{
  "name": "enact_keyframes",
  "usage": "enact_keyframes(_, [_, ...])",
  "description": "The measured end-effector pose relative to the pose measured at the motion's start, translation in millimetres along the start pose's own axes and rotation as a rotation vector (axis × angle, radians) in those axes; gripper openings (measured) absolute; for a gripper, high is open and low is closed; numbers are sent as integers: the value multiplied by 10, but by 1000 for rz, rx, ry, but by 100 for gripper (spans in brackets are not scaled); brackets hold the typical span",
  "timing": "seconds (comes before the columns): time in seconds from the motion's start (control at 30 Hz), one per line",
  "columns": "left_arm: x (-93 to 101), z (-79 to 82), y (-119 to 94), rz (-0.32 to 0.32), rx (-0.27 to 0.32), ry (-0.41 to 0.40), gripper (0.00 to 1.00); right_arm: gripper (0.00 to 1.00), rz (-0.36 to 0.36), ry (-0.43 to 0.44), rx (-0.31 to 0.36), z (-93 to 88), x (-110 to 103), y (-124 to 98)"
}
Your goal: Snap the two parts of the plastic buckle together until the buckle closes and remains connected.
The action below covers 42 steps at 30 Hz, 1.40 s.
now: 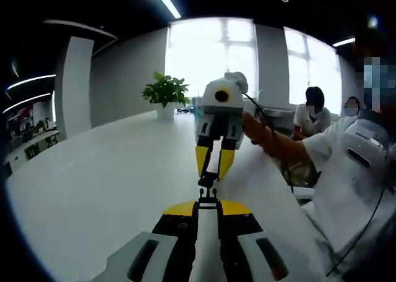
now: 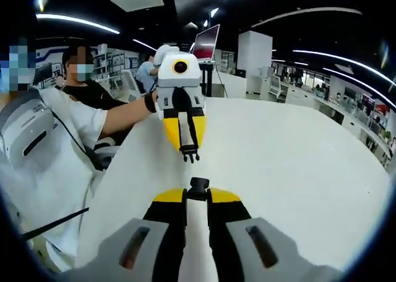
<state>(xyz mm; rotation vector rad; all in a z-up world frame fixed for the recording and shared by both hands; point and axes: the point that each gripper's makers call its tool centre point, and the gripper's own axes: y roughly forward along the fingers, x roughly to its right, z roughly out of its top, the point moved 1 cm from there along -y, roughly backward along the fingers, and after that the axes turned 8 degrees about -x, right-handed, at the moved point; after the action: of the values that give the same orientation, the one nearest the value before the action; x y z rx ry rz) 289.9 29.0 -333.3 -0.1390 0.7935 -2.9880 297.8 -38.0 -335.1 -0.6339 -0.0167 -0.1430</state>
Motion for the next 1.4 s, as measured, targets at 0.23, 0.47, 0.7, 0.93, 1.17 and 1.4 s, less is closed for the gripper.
enact_keyframes(0.23, [44,-119,77,-21,-36,-8,10,11,26,10,-11,-79,-11,48])
enact_keyframes(0.47, [14,-197,96,-31,-51,-28,10,11,75,0,-31,-187,-100,143])
enact_keyframes(0.7, [49,-298,171,-42,-92,-34,10,11,107,-33,-60,-242,-179,208])
enact_keyframes(0.93, [76,-304,175,-61,-90,-37,10,11,115,-32,-55,-256,-193,203])
enact_keyframes(1.17, [74,-368,194,-56,-118,-28,10,11,122,-27,-30,-259,-187,193])
enact_keyframes(1.4, [97,-385,150,-59,-111,-31,10,11,122,-25,-25,-251,-122,159])
